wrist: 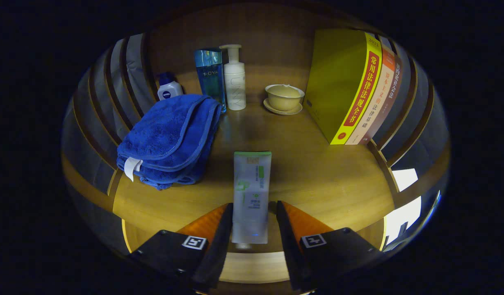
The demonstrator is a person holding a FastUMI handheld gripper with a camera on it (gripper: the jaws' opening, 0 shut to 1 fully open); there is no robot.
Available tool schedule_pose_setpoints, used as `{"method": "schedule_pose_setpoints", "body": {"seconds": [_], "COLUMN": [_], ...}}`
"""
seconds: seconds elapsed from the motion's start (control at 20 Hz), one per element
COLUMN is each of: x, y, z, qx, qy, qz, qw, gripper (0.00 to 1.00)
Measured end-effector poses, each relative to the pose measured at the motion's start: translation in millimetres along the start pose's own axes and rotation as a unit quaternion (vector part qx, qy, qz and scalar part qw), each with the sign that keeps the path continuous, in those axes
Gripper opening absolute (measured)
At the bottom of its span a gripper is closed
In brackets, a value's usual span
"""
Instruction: Pull open the drawer, take out the items inside it, and place them on the countertop above the cabinet.
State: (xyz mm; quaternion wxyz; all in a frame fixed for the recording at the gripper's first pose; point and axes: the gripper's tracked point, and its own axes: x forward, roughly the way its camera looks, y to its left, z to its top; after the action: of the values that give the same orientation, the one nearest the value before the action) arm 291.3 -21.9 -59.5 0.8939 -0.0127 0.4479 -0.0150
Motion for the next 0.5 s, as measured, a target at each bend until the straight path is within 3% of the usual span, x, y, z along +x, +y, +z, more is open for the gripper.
{"method": "schedule_pose_setpoints", "body": {"seconds": [0.25, 0.5], "x": [-37, -107], "y": [11, 22], "z": [2, 2], "qx": [0.007, 0.016], "qy": [-0.025, -0.115], "qz": [0.034, 0.088], "qw": [0.999, 0.989], "gripper": [0.90, 0.91]}}
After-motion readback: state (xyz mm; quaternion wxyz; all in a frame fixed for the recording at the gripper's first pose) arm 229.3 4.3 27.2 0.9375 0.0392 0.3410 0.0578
